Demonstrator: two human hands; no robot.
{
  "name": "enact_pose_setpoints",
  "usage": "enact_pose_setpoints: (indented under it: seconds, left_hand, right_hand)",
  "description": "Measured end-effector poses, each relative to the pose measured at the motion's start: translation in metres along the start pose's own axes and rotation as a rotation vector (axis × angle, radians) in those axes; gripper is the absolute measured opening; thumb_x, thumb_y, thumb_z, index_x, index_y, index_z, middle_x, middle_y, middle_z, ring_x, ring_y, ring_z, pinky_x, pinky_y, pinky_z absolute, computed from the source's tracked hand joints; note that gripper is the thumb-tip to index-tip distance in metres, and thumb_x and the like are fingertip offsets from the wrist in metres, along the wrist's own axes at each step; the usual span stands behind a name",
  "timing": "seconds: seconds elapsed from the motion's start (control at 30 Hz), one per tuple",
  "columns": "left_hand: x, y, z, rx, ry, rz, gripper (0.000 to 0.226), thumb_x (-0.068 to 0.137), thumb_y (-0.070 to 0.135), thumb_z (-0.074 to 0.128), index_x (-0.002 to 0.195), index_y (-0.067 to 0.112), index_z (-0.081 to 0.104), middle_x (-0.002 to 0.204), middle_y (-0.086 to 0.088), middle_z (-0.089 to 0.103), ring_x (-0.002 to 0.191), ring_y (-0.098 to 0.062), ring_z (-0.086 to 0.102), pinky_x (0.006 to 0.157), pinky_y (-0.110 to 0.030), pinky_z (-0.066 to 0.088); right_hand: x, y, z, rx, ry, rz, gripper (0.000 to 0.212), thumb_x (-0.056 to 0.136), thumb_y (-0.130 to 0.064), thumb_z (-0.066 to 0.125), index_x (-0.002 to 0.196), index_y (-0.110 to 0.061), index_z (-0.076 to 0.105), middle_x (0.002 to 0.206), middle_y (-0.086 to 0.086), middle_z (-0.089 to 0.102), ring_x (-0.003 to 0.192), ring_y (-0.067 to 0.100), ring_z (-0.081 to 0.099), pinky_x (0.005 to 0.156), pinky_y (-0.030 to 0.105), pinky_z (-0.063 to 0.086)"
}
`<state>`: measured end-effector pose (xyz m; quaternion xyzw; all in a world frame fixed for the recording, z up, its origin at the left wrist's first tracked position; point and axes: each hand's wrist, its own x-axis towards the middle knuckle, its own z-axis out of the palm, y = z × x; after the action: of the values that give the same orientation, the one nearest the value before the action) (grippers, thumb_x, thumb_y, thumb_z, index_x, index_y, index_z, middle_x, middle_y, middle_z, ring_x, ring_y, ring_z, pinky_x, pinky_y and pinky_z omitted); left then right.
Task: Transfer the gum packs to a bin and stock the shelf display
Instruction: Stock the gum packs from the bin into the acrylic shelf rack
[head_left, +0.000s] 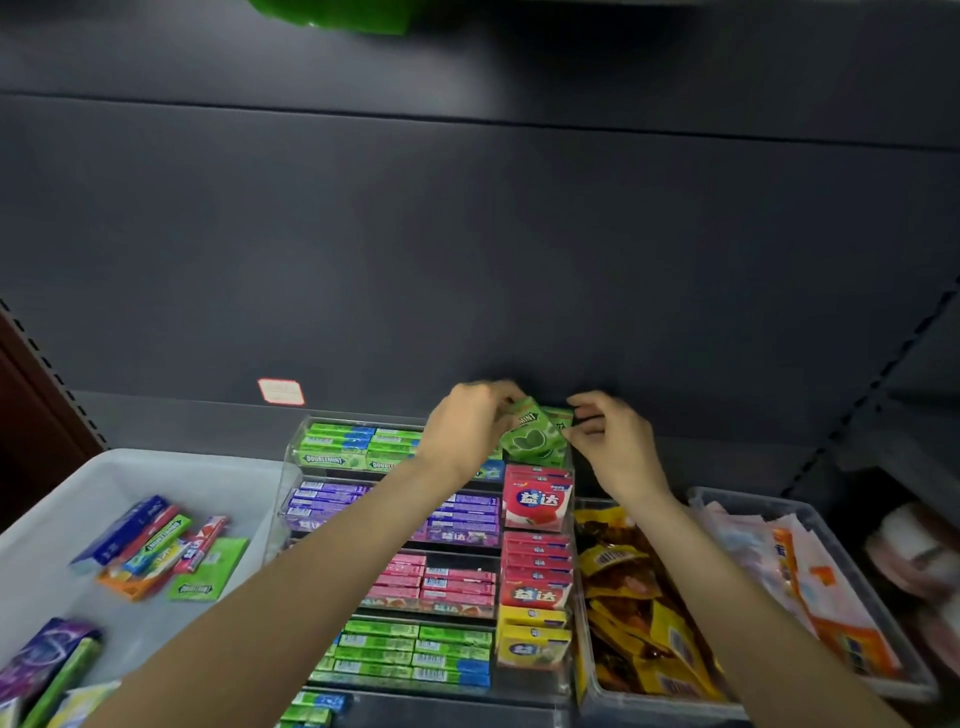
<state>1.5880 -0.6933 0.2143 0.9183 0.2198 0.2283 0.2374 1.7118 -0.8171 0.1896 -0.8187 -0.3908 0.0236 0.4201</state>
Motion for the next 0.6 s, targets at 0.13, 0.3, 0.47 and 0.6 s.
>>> enact_pose_setpoints:
  seconds: [0.13, 0.3, 0.47, 0.6]
  left_hand:
    - [0.003, 0.007, 0.008, 0.283, -0.043, 0.137, 0.032, 0.095, 0.022, 0.050, 0.127, 0.026, 0.056, 0.115, -0.003, 0.060, 0.110, -0.022, 0.053, 0.084, -0.035, 0.047]
    - [0.002, 0.009, 0.022, 0.281, -0.035, 0.244, 0.034, 0.096, 0.019, 0.050, 0.129, 0.021, 0.056, 0.115, -0.009, 0.056, 0.108, -0.025, 0.052, 0.085, -0.034, 0.047]
    - [-0.002, 0.005, 0.023, 0.217, 0.137, 0.118, 0.030, 0.088, 0.022, 0.063, 0.118, 0.015, 0.064, 0.113, -0.009, 0.055, 0.103, -0.027, 0.053, 0.075, -0.042, 0.054]
    - [-0.002, -0.004, 0.025, 0.082, 0.075, 0.007, 0.030, 0.091, 0.019, 0.060, 0.119, 0.013, 0.062, 0.113, -0.009, 0.054, 0.091, -0.027, 0.062, 0.085, -0.040, 0.052]
  right_hand:
    - [-0.002, 0.001, 0.004, 0.007, 0.000, 0.000, 0.032, 0.083, -0.008, 0.067, 0.114, -0.011, 0.061, 0.110, 0.006, 0.060, 0.088, 0.009, 0.060, 0.074, 0.016, 0.047]
    - [-0.002, 0.000, 0.005, -0.012, 0.009, -0.011, 0.033, 0.080, -0.013, 0.072, 0.111, -0.011, 0.061, 0.107, 0.004, 0.060, 0.088, 0.010, 0.060, 0.076, 0.019, 0.049]
    - [-0.004, -0.001, 0.010, -0.070, 0.026, -0.039, 0.032, 0.081, -0.008, 0.070, 0.111, -0.012, 0.059, 0.109, 0.006, 0.059, 0.093, 0.014, 0.061, 0.082, 0.028, 0.054]
    - [-0.006, -0.002, 0.012, -0.076, 0.041, -0.056, 0.030, 0.084, -0.005, 0.066, 0.112, -0.011, 0.060, 0.111, 0.007, 0.057, 0.093, 0.014, 0.060, 0.082, 0.030, 0.054]
